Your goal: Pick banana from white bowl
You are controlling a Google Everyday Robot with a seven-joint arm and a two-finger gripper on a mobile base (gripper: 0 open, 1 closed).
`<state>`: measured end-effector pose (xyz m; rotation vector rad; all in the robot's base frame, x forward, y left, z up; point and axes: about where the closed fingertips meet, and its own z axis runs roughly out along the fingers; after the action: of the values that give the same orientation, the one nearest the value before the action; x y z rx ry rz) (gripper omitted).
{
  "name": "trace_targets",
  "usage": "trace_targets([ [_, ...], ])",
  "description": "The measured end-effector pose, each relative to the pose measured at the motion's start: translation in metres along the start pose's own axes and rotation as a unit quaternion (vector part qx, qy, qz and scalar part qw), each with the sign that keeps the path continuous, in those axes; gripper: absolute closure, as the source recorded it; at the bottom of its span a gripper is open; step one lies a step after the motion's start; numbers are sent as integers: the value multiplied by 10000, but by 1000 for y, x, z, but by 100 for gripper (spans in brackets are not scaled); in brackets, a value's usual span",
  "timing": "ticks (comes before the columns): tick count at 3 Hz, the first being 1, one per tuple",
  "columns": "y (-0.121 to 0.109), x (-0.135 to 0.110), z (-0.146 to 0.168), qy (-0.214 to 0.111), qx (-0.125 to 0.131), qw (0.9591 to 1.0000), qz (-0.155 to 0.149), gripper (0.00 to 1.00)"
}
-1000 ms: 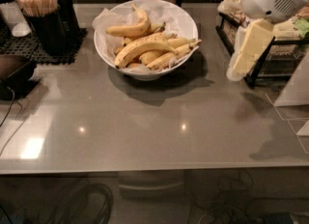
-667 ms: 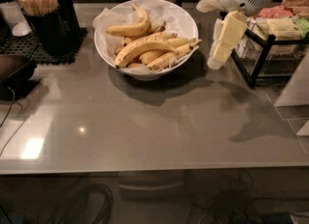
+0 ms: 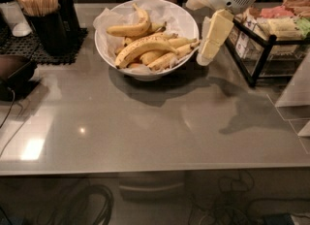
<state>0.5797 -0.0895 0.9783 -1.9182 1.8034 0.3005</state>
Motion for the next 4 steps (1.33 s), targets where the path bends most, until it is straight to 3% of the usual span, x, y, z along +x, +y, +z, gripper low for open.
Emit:
trace_targets([
  [1,-29,-28,41,-192,-277,9988,-359,0],
  [2,-32,-30,43,-217,-221,9989,-356,0],
  [4,-26,-17,73,-525,-475,9974,-100,0],
])
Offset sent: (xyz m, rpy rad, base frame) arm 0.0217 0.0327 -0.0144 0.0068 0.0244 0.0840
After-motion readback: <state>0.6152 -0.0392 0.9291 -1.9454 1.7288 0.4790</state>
